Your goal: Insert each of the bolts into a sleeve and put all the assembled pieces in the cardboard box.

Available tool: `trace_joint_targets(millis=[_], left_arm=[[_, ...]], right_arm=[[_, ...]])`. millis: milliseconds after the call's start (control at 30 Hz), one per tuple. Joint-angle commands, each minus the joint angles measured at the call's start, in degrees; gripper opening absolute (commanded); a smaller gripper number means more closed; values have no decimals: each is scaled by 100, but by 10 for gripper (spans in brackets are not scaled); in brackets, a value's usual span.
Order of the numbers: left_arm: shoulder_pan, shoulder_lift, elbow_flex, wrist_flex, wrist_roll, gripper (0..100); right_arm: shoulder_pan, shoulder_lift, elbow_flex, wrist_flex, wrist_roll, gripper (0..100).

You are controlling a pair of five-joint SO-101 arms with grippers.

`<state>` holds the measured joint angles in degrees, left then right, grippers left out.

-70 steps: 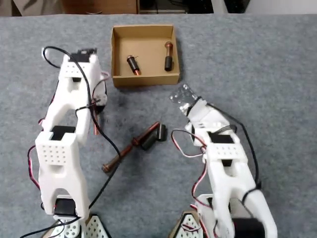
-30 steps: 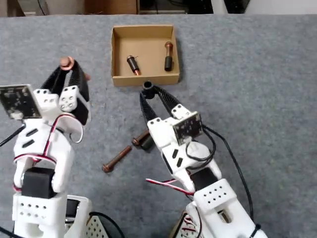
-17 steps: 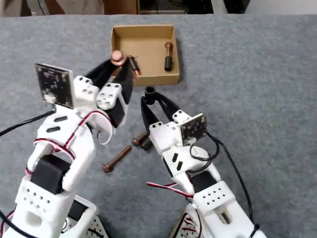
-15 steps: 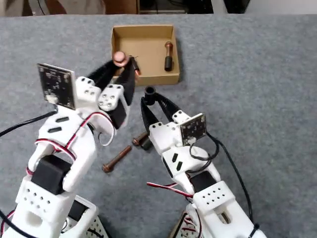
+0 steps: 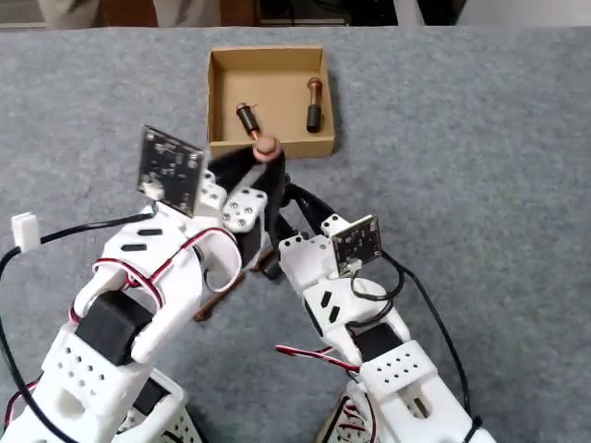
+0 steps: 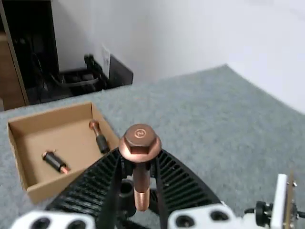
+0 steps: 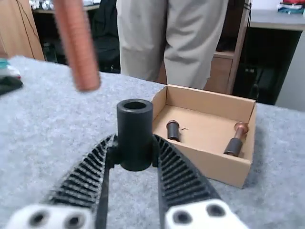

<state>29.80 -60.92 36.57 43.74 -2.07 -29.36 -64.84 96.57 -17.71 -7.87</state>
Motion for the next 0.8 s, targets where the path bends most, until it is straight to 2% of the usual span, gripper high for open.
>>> trace_joint_targets(millis=[0, 167, 267, 467, 767], left_arm=[[53, 4, -431, 114, -62, 20], [44, 13, -369, -88, -141, 20], [62, 13, -132, -343, -589, 19], [79, 22, 607, -1134, -1037, 19], [0, 13, 985, -1512, -1046, 19]], right_arm=[[-75, 4, -4, -185, 466, 2], [-84, 4, -4, -299, 536, 2], [-84, 4, -4, -343, 536, 2], [-84, 4, -4, -440, 501, 2], [-84, 4, -4, -448, 492, 2]])
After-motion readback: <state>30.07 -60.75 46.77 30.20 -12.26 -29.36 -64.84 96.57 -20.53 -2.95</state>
